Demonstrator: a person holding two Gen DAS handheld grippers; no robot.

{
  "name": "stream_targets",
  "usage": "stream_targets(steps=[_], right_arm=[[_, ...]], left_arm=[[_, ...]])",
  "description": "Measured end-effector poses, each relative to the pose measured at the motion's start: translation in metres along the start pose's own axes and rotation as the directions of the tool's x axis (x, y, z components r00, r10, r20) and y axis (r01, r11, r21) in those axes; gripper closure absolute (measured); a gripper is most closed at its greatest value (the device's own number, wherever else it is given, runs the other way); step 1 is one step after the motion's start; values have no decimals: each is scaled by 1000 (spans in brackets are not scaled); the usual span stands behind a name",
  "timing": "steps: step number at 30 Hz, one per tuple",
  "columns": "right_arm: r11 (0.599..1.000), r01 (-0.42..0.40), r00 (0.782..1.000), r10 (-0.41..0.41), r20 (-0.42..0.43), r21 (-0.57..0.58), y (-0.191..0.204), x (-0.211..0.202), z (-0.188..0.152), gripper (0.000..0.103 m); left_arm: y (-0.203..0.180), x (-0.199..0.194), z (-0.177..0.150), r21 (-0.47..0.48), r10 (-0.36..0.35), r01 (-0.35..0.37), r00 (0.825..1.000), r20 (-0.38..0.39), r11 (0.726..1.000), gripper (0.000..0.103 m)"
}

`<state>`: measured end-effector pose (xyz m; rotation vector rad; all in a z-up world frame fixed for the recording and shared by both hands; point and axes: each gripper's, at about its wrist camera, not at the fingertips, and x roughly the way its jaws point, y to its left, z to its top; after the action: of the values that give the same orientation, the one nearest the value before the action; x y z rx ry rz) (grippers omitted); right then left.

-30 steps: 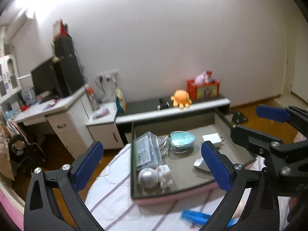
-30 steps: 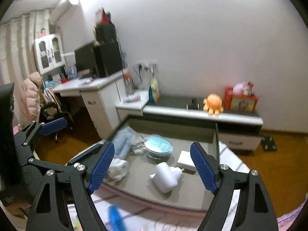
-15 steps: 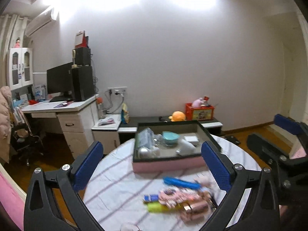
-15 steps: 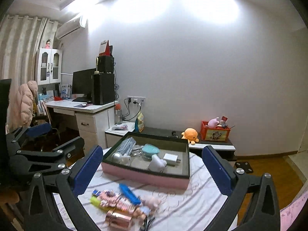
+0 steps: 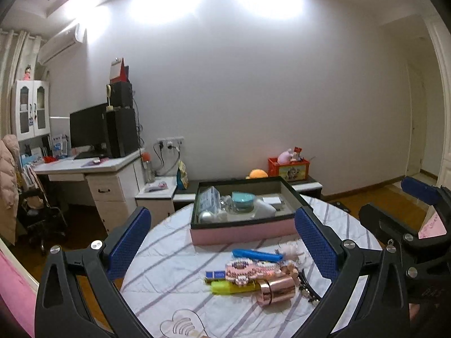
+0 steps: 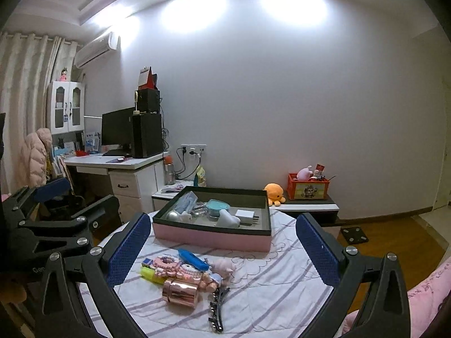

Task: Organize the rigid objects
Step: 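Withdraw both tools from the tray back toward the bed items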

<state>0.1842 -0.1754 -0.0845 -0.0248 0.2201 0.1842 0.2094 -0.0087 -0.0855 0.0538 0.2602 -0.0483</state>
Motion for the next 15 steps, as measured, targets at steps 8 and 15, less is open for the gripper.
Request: stream_targets(steps=[8,15], right_arm=[[1000,0,998,1,-60,11,-3,11,-15,0],[999,9,984,-2,-179,38,-11,39,-44,0]], left_arm=[[-1,14,-19,0,-20,20,998,-65,1000,0],[-6,50,-59,-11,-31,29,974,-224,1000,0]])
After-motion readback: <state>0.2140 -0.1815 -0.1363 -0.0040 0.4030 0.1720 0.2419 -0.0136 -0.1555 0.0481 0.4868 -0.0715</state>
